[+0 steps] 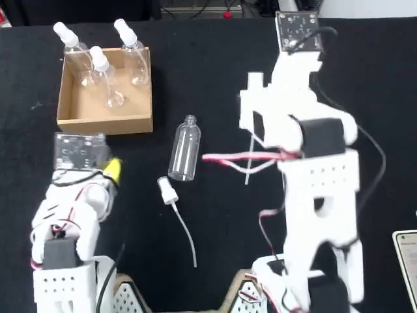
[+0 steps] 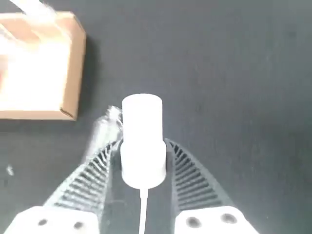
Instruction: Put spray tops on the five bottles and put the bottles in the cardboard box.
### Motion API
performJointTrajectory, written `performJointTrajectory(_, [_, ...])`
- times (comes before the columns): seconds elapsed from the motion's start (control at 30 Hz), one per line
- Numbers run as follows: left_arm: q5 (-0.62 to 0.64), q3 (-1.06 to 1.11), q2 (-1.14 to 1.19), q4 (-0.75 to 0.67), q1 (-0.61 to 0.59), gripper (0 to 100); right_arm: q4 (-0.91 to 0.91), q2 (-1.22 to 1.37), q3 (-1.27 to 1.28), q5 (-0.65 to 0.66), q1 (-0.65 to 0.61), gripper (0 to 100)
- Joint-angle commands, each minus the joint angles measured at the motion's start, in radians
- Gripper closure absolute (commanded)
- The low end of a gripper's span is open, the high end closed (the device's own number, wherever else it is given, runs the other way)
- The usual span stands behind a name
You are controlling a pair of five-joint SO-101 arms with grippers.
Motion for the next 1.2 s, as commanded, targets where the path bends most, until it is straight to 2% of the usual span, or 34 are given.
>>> performJointTrajectory(0.0, [0.008,-0.008,-0.020,-0.072,0.160,92,-0.063,-0.111,-0.005,-0.012,-0.046,96.9])
performJointTrajectory(0.27, [0.169,0.048,-0.020,-0.287,0.430,92,-0.190,-0.214,-0.002,-0.015,-0.066,97.2])
performJointTrajectory(0.37, [0.207,0.105,-0.020,-0.387,0.476,92,-0.276,-0.219,0.036,-0.089,-0.068,97.2])
performJointTrajectory(0.5, [0.241,0.186,-0.020,-0.488,0.487,92,-0.454,-0.219,0.134,-0.189,-0.074,97.3])
performJointTrajectory(0.7, [0.244,0.254,-0.020,-0.574,0.487,92,-0.694,-0.219,0.278,-0.196,-0.175,97.3])
performJointTrajectory(0.93, [0.245,0.255,-0.020,-0.580,0.479,92,-0.836,-0.213,0.348,-0.195,-0.245,97.3])
performJointTrajectory(1.17, [0.242,0.263,-0.021,-0.582,0.479,92,-0.973,-0.211,0.421,-0.195,-0.252,97.3])
